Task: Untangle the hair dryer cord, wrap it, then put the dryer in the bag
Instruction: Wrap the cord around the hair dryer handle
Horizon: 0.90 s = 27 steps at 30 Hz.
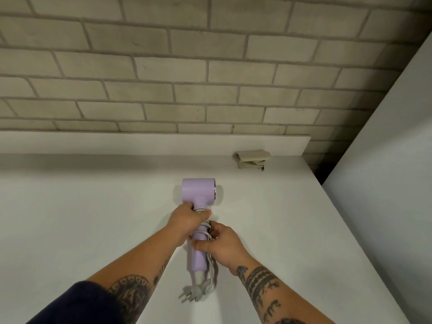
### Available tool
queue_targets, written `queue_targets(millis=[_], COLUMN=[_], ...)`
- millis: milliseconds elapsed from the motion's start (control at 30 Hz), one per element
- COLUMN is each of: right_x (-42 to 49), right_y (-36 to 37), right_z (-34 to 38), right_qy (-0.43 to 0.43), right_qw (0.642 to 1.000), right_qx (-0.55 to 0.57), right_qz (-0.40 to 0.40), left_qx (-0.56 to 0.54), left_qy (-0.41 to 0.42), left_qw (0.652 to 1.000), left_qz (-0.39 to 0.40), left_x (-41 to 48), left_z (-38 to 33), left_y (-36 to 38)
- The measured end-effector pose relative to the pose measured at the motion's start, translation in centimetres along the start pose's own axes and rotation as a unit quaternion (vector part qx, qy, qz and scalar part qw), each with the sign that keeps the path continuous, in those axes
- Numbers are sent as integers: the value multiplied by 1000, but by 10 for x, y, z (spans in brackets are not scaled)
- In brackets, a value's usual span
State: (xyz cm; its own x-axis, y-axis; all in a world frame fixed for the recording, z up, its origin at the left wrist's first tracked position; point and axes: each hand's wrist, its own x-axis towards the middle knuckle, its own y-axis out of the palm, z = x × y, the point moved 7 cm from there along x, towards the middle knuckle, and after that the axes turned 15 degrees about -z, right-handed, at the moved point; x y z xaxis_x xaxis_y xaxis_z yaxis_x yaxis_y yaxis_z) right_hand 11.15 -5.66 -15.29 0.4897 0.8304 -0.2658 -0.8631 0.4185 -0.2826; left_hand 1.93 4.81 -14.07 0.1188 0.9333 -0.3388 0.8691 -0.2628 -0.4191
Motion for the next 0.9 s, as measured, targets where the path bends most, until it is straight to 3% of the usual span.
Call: queue_targets(millis=[233,467,667,767,900], right_x=[-10,-18,-17,-19,-18], right_y=[-4,3,5,3,-4], right_z=[5,4,-8,-5,-2], right_qy=[-17,-57,-22,-18,-8], right_qw=[997,989,986,988,992], right_qx=[-23,-90,-119,-110,-78], right_qz=[-72,-107,-114,-110,-94], left_qx=[-48,-63,-57,-23,121], left_qy=[-98,-98,-92,-84,-13], left_qw=[992,989,990,991,987], left_qz=[68,87,89,101,109], left_x=[-3,-2,-5,-8,2], left_z=[23,36,34,28,7], left_y=[-12,-14,-15,-15,-22])
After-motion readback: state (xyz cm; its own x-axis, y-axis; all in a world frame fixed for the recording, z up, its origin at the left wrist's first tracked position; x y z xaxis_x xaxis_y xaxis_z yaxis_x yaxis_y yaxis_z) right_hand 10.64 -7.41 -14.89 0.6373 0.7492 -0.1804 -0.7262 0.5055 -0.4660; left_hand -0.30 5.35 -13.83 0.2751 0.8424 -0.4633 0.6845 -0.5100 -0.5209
